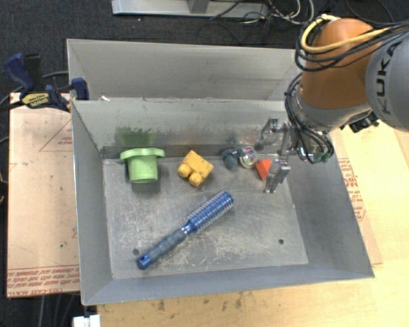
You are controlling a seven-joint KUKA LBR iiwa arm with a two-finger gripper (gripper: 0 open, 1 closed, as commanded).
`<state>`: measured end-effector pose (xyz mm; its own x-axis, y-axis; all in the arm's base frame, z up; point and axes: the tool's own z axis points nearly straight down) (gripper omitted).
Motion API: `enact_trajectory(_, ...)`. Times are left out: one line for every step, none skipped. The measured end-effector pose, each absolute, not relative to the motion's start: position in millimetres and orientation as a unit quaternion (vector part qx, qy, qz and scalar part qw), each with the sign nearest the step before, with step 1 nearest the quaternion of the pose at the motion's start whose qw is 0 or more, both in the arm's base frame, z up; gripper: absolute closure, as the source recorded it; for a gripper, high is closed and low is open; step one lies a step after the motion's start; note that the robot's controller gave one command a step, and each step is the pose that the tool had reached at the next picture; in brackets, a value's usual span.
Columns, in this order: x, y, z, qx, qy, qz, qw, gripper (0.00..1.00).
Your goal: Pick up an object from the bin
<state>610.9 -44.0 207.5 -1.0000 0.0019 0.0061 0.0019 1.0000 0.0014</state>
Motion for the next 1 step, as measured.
enact_trajectory(601.1,19.7,117.5,0.026,-1.000,-0.002,0.003,0.00)
